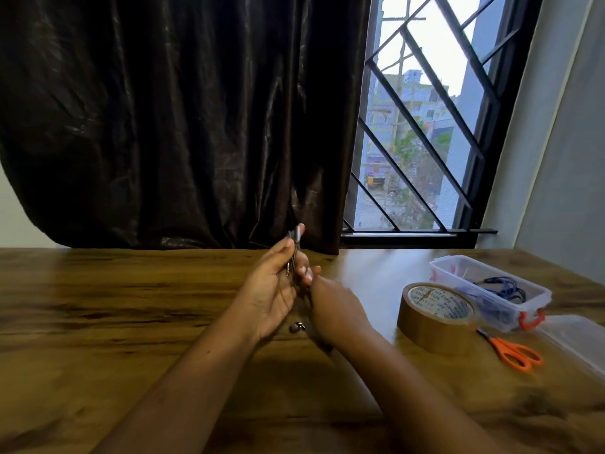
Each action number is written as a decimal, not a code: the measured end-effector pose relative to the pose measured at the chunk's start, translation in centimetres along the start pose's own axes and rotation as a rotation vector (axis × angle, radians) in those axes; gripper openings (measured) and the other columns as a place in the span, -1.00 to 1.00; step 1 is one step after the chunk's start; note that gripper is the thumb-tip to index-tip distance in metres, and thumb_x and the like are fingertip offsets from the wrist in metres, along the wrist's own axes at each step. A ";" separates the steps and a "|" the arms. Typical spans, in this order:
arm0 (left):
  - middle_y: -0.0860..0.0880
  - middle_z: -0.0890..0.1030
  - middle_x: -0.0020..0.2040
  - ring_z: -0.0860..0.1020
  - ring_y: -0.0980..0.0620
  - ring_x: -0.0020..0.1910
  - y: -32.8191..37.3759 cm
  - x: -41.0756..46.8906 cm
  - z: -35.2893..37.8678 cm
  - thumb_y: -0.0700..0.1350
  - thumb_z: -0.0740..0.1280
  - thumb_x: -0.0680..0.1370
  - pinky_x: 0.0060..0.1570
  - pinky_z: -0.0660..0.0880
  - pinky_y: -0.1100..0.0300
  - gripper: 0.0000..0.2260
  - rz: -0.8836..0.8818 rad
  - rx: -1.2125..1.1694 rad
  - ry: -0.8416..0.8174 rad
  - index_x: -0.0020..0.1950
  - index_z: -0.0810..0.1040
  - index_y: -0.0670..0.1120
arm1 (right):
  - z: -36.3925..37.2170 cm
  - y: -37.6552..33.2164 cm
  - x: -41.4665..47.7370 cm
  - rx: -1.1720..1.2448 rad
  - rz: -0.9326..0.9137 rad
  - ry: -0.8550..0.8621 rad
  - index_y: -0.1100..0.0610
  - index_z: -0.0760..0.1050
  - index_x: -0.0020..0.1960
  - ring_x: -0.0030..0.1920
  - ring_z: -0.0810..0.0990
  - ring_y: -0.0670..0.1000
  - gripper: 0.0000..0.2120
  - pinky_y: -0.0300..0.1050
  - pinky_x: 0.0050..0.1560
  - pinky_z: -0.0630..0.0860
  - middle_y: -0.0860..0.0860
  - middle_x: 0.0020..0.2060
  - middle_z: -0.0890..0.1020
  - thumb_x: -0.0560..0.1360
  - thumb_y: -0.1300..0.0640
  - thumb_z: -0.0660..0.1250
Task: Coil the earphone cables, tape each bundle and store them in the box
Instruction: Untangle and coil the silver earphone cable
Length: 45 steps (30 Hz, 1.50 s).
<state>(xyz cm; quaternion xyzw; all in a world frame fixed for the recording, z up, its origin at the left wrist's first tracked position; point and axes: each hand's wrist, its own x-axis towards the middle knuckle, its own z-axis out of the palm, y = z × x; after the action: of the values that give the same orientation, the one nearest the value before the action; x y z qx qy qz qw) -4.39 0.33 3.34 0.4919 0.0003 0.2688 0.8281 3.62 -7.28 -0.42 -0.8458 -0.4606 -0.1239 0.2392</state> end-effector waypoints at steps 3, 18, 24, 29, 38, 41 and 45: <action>0.01 0.37 -0.49 0.39 0.12 -0.52 0.2 0.2 -0.7 -0.16 0.04 0.65 -0.03 0.51 0.18 -0.75 0.042 0.050 0.078 0.22 0.45 -0.05 | -0.1 -0.3 0.0 0.102 -0.064 -0.030 0.09 0.41 0.16 -0.11 0.48 0.00 -0.82 -0.17 -0.15 0.33 0.02 -0.07 0.56 0.62 0.11 0.11; 0.15 0.62 -0.11 0.53 0.17 0.02 -0.8 1.4 -3.2 -0.11 0.08 0.65 -0.13 0.44 0.31 -0.69 0.145 0.659 0.130 0.36 0.24 0.19 | -1.5 -1.0 0.5 0.273 -0.234 -0.175 -0.10 0.33 -0.32 -0.42 0.46 -0.29 -0.69 -0.45 -0.41 0.30 -0.16 -0.41 0.44 0.56 0.14 0.23; 0.10 0.55 -0.06 0.50 0.12 -0.14 -1.2 1.4 -4.0 -0.12 0.11 0.64 -0.15 0.41 0.24 -0.47 0.232 1.215 0.059 0.49 -0.06 0.23 | -2.9 0.7 0.5 0.628 -0.148 -0.150 0.06 0.57 -0.17 -0.28 0.54 -0.21 -0.86 -0.39 -0.21 0.46 -0.08 -0.29 0.60 0.55 0.16 0.29; -0.03 0.51 -0.41 0.41 0.16 -0.58 -0.9 1.1 -3.3 -0.10 0.07 0.66 -0.55 0.33 0.25 -0.74 0.054 1.017 -0.033 0.32 0.40 0.01 | -3.1 1.4 0.9 0.911 -0.061 -0.093 0.15 0.56 -0.19 -0.37 0.54 -0.09 -0.82 -0.23 -0.27 0.52 0.01 -0.36 0.59 0.57 0.24 0.27; 0.04 0.25 -0.61 0.21 0.13 -0.67 -1.6 0.2 -2.4 -0.07 0.04 0.66 -0.23 0.45 0.11 -0.69 -0.303 0.607 -0.147 0.15 0.54 -0.12 | -4.2 3.8 0.7 0.844 -0.068 0.142 0.11 0.63 -0.18 -0.25 0.61 -0.15 -0.93 -0.31 -0.23 0.50 -0.03 -0.28 0.67 0.40 0.26 0.47; 0.02 0.19 -0.65 0.14 0.15 -0.72 -0.7 -0.2 -2.3 -0.06 0.04 0.64 -0.36 0.46 0.21 -0.63 -0.382 0.354 -0.209 0.21 0.47 -0.30 | -3.7 3.1 0.9 0.905 -0.061 0.219 0.17 0.62 -0.15 -0.29 0.63 -0.11 -0.93 -0.28 -0.23 0.55 -0.02 -0.31 0.64 0.41 0.31 0.45; 0.04 0.20 -0.66 0.14 0.17 -0.72 0.0 -0.4 -2.1 -0.05 0.05 0.61 -0.33 0.48 0.26 -0.63 -0.348 0.134 -0.211 0.19 0.52 -0.24 | -3.1 2.8 1.0 0.961 -0.012 0.285 0.23 0.60 -0.06 -0.35 0.59 -0.23 -0.94 -0.43 -0.36 0.40 -0.06 -0.30 0.61 0.50 0.27 0.36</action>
<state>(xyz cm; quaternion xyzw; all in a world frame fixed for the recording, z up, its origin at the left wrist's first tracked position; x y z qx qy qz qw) -5.29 1.90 2.13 0.5635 0.0166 0.0680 0.8231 6.51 -9.46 1.83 -0.6121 -0.4331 -0.0135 0.6615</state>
